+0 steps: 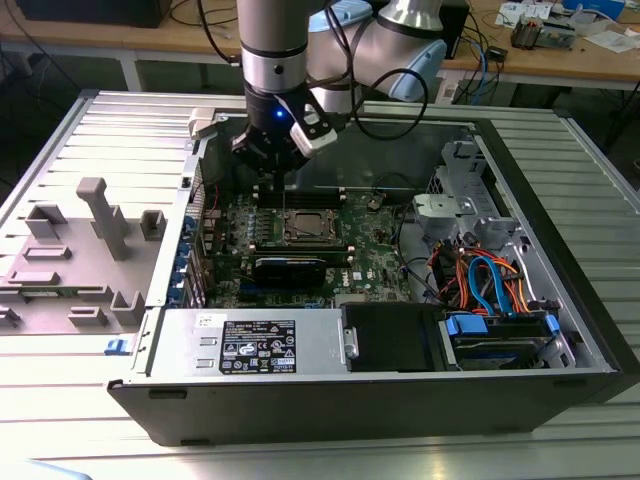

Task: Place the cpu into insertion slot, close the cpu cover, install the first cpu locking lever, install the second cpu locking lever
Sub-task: 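Install the first cpu locking lever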

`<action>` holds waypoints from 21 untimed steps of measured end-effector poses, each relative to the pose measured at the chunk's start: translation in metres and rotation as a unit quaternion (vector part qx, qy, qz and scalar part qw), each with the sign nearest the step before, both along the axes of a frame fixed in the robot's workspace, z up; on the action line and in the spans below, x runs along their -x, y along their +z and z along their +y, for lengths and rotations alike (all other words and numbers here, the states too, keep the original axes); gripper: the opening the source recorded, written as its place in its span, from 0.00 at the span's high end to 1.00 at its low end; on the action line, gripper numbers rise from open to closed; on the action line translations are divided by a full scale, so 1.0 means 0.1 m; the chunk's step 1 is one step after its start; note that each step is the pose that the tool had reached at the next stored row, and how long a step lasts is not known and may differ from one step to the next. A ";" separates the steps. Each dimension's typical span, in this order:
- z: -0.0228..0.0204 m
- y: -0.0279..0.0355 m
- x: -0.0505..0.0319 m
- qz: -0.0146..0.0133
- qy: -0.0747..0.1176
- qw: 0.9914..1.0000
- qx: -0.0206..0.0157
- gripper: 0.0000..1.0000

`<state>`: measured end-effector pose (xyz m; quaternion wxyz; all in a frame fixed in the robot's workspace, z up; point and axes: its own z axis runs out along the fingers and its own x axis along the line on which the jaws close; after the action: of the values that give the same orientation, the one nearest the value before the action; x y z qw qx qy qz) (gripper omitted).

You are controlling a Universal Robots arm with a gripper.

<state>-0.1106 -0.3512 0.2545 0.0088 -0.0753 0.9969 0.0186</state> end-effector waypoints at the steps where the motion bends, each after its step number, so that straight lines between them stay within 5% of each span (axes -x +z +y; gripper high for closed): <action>1: 0.000 -0.001 -0.005 0.000 0.000 1.000 0.000 0.89; 21: 0.000 -0.017 -0.051 0.000 0.000 1.000 0.000 0.89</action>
<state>-0.1055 -0.3512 0.2528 0.0088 -0.0753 0.9969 0.0186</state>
